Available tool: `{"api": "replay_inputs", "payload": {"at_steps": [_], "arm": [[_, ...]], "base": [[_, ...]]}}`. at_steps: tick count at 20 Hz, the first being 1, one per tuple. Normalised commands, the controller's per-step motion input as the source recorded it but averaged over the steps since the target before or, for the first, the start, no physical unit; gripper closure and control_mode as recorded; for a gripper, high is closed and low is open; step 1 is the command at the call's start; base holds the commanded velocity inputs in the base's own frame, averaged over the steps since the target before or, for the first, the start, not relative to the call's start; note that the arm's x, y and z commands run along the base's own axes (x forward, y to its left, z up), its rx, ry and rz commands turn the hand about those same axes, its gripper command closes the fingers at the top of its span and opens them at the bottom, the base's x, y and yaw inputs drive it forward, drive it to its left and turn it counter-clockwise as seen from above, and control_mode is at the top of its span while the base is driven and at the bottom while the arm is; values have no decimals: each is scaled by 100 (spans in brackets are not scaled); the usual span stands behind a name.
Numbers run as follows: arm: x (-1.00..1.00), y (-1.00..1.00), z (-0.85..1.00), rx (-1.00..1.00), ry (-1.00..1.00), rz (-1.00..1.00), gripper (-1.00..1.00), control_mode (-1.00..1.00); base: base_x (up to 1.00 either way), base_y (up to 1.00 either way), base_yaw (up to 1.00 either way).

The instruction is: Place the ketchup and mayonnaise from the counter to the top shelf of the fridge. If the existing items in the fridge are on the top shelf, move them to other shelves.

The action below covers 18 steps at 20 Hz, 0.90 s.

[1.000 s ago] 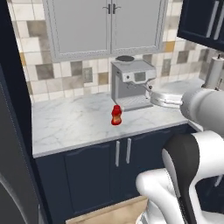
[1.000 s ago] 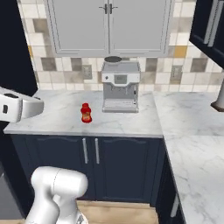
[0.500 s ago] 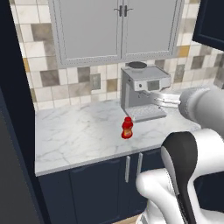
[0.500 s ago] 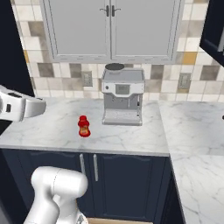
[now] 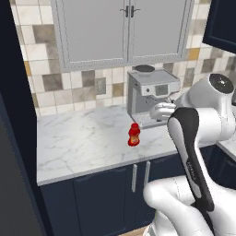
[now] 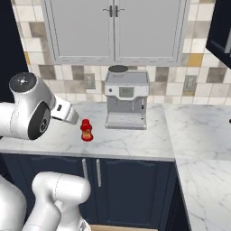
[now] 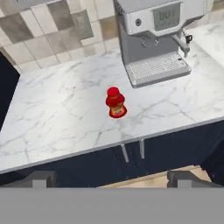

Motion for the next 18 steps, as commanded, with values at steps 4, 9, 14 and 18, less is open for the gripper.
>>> {"api": "replay_inputs", "payload": {"at_steps": [4,9,14,18], "arm": [[97,0,-82,0,47,15,-100,-100],[100,10,-95,-8,33,3,-100,-100],[100,16,-80,-16,5,0,-100,-100],[96,18,-40,-12,0,0,-100,-100]], "base": [[0,0,0],[0,0,0],[0,0,0],[0,0,0]]}}
